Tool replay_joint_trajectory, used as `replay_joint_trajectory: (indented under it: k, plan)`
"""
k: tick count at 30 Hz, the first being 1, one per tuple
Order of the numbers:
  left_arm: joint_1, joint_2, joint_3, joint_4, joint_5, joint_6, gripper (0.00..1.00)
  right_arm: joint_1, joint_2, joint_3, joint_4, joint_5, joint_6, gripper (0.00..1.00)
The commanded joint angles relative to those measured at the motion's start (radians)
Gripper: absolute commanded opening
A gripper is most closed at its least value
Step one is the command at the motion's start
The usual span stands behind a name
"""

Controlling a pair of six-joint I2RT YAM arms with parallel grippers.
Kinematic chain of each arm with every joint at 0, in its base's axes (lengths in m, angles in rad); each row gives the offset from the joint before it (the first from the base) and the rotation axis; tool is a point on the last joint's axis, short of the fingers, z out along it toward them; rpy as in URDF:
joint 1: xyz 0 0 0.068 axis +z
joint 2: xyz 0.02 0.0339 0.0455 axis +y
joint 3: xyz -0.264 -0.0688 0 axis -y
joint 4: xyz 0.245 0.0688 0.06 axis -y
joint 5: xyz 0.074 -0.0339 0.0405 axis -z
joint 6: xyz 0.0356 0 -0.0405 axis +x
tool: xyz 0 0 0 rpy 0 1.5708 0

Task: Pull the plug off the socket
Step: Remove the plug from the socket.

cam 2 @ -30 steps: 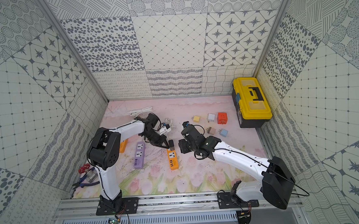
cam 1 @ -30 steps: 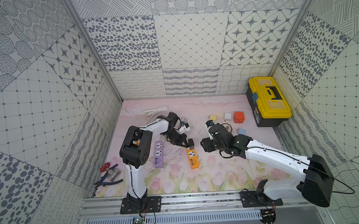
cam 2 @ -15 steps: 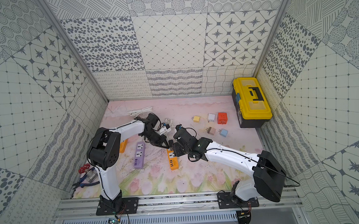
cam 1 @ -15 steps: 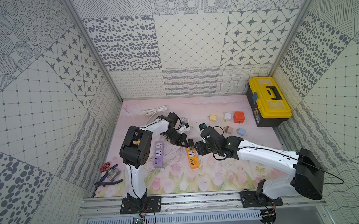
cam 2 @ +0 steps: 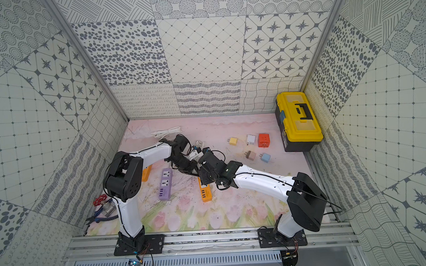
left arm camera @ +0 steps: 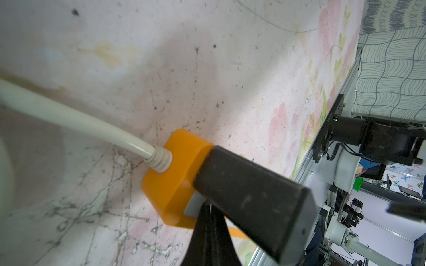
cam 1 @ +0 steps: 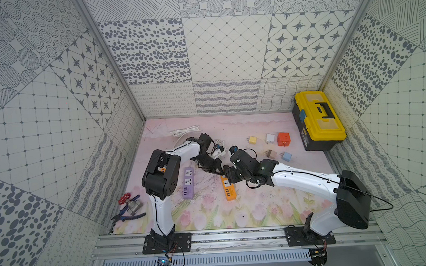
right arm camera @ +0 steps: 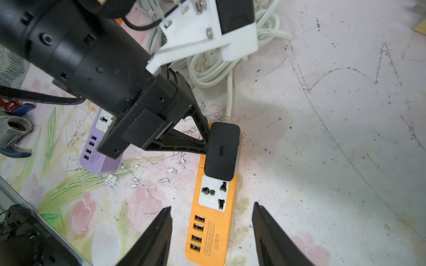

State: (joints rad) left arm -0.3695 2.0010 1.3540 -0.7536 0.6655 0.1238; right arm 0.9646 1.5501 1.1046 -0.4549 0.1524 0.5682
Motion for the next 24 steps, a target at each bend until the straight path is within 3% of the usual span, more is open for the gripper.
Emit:
replay_joint_trajectory:
  k: [1,24]
  plan:
    - [0.003,0.018,0.008,-0.012,-0.061,0.011,0.0,0.003,0.049,0.053,0.017,0.024,-0.019,0.59]
    - [0.004,0.019,0.009,-0.013,-0.063,0.01,0.0,0.001,0.239,0.112,0.082,0.105,-0.027,0.42]
